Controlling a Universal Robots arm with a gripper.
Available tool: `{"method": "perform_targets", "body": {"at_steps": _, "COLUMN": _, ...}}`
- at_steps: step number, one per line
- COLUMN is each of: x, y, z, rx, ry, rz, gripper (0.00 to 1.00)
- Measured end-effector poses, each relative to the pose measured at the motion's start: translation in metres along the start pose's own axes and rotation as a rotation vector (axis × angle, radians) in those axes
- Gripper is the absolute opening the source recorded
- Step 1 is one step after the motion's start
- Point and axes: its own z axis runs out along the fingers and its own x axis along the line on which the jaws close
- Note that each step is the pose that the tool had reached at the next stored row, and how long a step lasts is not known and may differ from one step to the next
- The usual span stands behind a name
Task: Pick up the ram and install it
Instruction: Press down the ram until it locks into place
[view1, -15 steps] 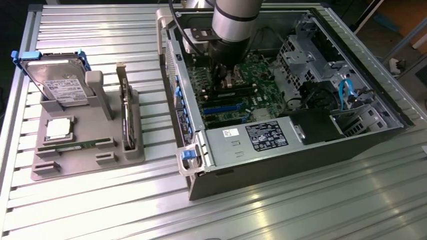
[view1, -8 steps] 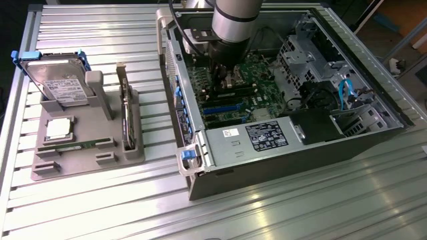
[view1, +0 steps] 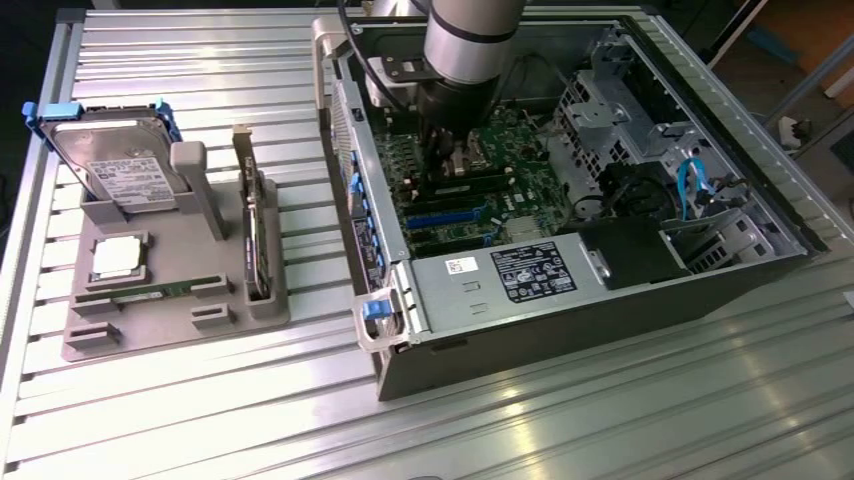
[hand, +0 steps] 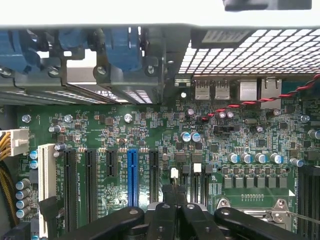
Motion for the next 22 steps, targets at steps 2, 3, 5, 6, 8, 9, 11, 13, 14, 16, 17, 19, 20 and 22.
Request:
{"method": "perform_targets", "body": {"at_steps": 2, "x": 0.0, "y": 0.0, "z": -0.0024, "rx": 0.0, "ry": 0.0001, "rz": 0.0, "gripper": 0.11}}
{"method": "perform_targets", "body": {"at_steps": 3, "x": 0.0, "y": 0.0, "z": -0.0034, "rx": 0.0, "ry": 0.0, "rz": 0.0, "gripper": 0.11}}
{"method": "perform_targets", "body": {"at_steps": 5, "x": 0.0, "y": 0.0001, "z": -0.0058, "rx": 0.0001, "ry": -0.0001, "rz": 0.0, "gripper": 0.11}}
{"method": "perform_targets", "body": {"at_steps": 6, "x": 0.0, "y": 0.0001, "z": -0.0069, "rx": 0.0, "ry": 0.0001, "rz": 0.0, "gripper": 0.11}}
{"method": "perform_targets", "body": {"at_steps": 8, "x": 0.0, "y": 0.0001, "z": -0.0092, "rx": 0.0, "ry": 0.0, "rz": 0.0, "gripper": 0.11}}
{"method": "perform_targets", "body": {"at_steps": 9, "x": 0.0, "y": 0.0001, "z": -0.0105, "rx": 0.0, "ry": 0.0001, "rz": 0.0, "gripper": 0.11}}
{"method": "perform_targets", "body": {"at_steps": 11, "x": 0.0, "y": 0.0001, "z": -0.0132, "rx": 0.0, "ry": 0.0, "rz": 0.0, "gripper": 0.11}}
{"method": "perform_targets", "body": {"at_steps": 13, "x": 0.0, "y": 0.0001, "z": -0.0185, "rx": 0.0, "ry": 0.0, "rz": 0.0, "gripper": 0.11}}
{"method": "perform_targets", "body": {"at_steps": 14, "x": 0.0, "y": 0.0002, "z": -0.0199, "rx": 0.0, "ry": 0.0001, "rz": 0.0, "gripper": 0.11}}
{"method": "perform_targets", "body": {"at_steps": 16, "x": 0.0, "y": 0.0001, "z": -0.0225, "rx": 0.0, "ry": 0.0, "rz": 0.0, "gripper": 0.11}}
{"method": "perform_targets", "body": {"at_steps": 17, "x": 0.0, "y": 0.0002, "z": -0.0237, "rx": 0.0, "ry": 0.0, "rz": 0.0, "gripper": 0.11}}
{"method": "perform_targets", "body": {"at_steps": 19, "x": 0.0, "y": 0.0002, "z": -0.0258, "rx": 0.0, "ry": 0.0, "rz": 0.0, "gripper": 0.11}}
{"method": "perform_targets", "body": {"at_steps": 20, "x": 0.0, "y": 0.0002, "z": -0.0268, "rx": 0.0, "ry": 0.0001, "rz": 0.0, "gripper": 0.11}}
{"method": "perform_targets", "body": {"at_steps": 22, "x": 0.0, "y": 0.0002, "z": -0.0288, "rx": 0.0, "ry": 0.0001, "rz": 0.0, "gripper": 0.11}}
